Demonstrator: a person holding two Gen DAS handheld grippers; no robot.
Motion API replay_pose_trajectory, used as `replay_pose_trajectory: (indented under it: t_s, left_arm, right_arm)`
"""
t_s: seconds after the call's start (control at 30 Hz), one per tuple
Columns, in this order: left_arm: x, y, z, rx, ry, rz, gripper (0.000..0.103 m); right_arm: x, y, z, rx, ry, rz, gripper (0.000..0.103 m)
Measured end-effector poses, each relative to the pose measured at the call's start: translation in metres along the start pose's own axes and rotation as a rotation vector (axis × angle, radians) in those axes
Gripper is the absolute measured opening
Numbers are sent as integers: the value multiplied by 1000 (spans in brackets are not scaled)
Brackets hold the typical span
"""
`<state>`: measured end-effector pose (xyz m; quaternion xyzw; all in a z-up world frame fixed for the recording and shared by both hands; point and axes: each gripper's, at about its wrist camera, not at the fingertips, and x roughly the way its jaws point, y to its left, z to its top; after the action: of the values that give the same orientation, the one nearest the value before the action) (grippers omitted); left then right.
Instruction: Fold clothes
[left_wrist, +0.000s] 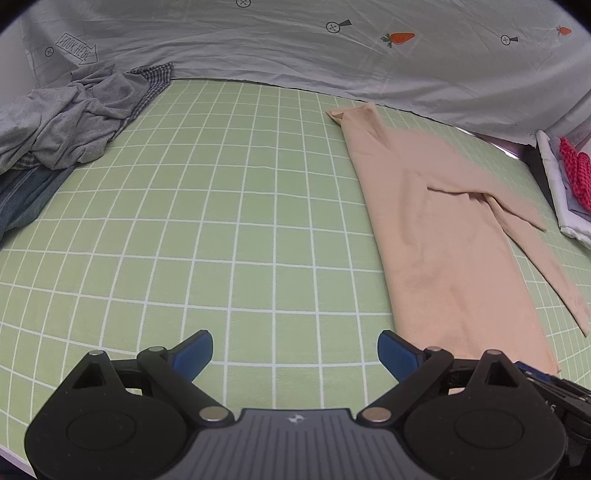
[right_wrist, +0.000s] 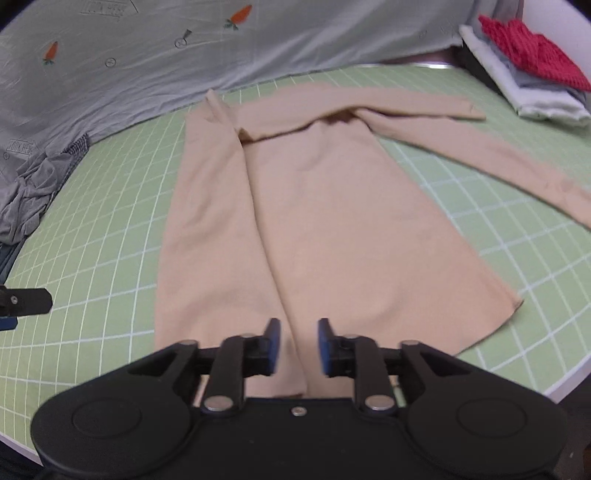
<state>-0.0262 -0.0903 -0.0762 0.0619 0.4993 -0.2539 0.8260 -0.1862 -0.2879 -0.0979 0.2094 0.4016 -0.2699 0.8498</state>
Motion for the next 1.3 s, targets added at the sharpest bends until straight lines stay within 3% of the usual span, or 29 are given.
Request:
replay_pose_trajectory:
  t_s: [0.2, 0.67, 0.97, 1.17, 1.23, 1.3]
  left_arm:
    - [13, -30, 12, 13, -3, 1, 96]
    - [80, -100, 58, -25, 40, 55, 96]
    - [133, -101, 110, -47, 59, 152, 96]
    - [160, -99, 134, -61, 80, 207, 96]
    - [164, -97, 136, -76, 87, 210, 96]
    - [166, -95, 136, -90, 93, 205, 96]
  right_arm:
    - [2, -18, 24, -52, -33, -7, 61]
    - [55, -102, 112, -71, -60, -19, 65]
    - [139, -189, 212, 42, -105, -164, 72]
    - [195, -238, 265, 124, -101, -234, 71]
    - [203, -243, 270, 123, -102, -226, 67]
    - [208, -243, 271, 102, -101, -214, 51]
